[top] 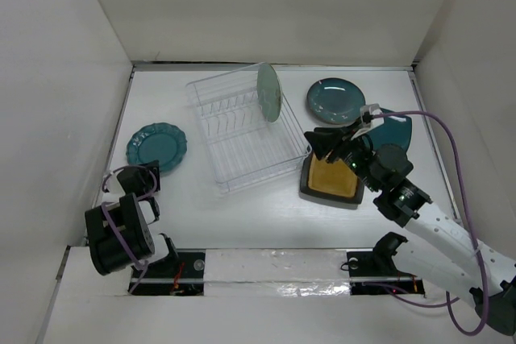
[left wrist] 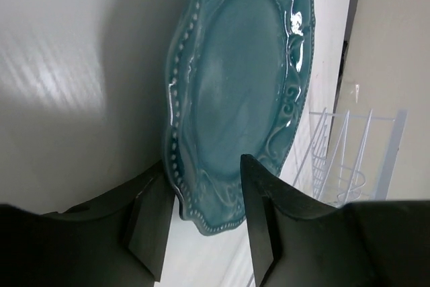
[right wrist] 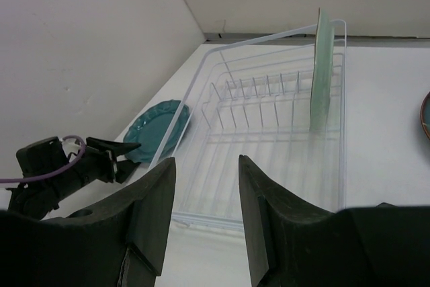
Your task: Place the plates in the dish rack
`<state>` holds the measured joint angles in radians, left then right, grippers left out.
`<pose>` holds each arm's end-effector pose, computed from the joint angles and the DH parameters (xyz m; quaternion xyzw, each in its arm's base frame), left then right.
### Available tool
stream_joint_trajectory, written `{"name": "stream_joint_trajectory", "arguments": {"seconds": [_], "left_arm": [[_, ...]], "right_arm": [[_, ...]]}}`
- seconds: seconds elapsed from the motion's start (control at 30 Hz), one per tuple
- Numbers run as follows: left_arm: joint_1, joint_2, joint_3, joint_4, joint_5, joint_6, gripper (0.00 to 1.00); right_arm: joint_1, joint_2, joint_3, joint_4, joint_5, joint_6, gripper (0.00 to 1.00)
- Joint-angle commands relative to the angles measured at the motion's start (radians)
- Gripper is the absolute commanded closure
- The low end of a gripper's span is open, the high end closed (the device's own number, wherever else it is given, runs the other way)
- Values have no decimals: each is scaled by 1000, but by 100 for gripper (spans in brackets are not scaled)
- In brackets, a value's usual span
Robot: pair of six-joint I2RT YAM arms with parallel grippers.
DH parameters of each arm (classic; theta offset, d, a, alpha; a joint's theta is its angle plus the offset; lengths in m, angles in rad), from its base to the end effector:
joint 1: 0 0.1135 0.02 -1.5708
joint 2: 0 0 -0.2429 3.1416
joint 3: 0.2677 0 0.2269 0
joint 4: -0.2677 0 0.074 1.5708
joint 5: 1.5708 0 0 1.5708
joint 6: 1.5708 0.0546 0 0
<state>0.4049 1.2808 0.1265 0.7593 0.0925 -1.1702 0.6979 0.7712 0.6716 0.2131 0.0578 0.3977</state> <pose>0.1972 0.0790 0.1210 -0.5709 0.6047 -0.2426 0.4996 0.1531 0.1243 0.3353 -0.0782 0.6613 0.3720 0.6467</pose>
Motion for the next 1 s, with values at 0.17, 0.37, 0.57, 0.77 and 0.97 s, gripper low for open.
{"name": "stream_joint_trajectory", "arguments": {"seconds": [0.17, 0.37, 0.57, 0.77, 0.97], "left_arm": [[-5, 195, -25, 282, 0, -57, 92], [-5, 122, -105, 370, -7, -51, 100], [-5, -267, -122, 134, -20, 13, 100], [-5, -682, -82, -165, -53, 96, 100], [-5, -735, -38, -192, 22, 87, 100]], "right_arm": [[-32, -3, -3, 29, -15, 9, 52], [-43, 11, -9, 45, -27, 18, 52], [-43, 28, -6, 51, -49, 21, 53], [-52, 30, -1, 49, -58, 12, 42], [-52, 66, 26, 57, -108, 12, 33]]}}
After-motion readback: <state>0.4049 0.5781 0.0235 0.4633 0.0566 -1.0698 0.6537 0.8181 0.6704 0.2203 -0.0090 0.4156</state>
